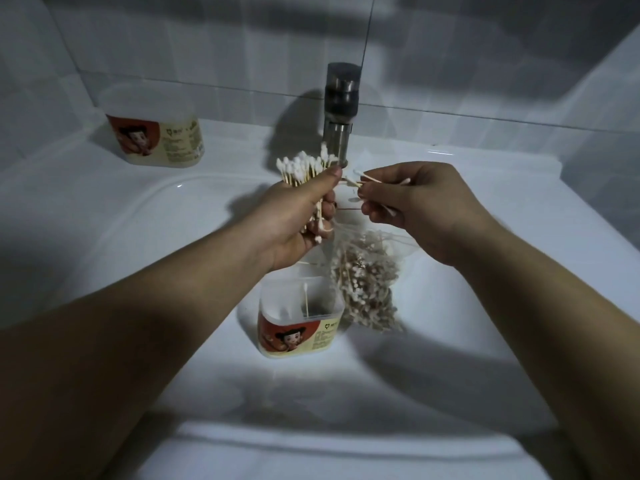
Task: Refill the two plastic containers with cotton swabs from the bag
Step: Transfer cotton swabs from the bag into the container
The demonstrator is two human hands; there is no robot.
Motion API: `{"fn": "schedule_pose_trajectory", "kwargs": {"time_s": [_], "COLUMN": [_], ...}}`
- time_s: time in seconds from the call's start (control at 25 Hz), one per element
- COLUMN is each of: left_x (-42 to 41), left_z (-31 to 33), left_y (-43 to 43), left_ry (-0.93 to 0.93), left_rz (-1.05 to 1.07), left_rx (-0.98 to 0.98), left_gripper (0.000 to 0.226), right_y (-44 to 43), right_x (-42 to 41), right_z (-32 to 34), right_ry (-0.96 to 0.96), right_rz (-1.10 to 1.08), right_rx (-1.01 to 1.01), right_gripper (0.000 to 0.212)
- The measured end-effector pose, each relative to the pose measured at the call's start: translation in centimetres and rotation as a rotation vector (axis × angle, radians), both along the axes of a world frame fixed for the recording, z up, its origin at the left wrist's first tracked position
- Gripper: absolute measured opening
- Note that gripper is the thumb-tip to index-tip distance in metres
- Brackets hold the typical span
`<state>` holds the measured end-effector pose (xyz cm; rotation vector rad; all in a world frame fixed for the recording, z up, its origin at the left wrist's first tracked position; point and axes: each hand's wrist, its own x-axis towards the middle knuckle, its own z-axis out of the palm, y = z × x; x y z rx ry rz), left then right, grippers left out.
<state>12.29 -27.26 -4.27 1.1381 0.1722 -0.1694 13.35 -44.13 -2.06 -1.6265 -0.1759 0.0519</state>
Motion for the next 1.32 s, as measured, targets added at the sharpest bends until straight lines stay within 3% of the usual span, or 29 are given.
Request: {"fn": "schedule_pose_trajectory", "kwargs": {"time_s": [0.4, 0.72, 0.88, 1.2, 1.32], "left_x": [-0.1, 0.1, 0.5, 0.6, 0.8], "left_z": [0.0, 0.0, 0.0, 0.5, 0.7], "left_y": [-0.4, -0.4, -0.1, -0.1, 0.5], "left_ry": [-0.014, -0.028, -0.021, -0.032, -0.006], "left_rz": [-0.015, 0.086, 0.134, 0.271, 0.333], "left_rx": [-0.057, 0.001, 0.004, -0.174, -0.091], "left_gripper": [0.013, 0.018, 0.031, 0.028, 0.030], "right_y": [0.8, 0.7, 0.5, 1.0, 0.6], "right_x": [-0.7, -0.6, -0.5, -1.1, -0.8], "right_z": [-0.1, -0.3, 0.0, -0.1, 0.1], "right_ry": [-0.007, -0.002, 0.016, 0.053, 0.041], "right_rz": [0.038, 0.059, 0.058, 0.096, 0.081], "right_rx": [-0.015, -0.118, -0.117, -0.130, -0.109], "right_gripper": [0.006, 0.018, 0.019, 0.015, 0.015]}}
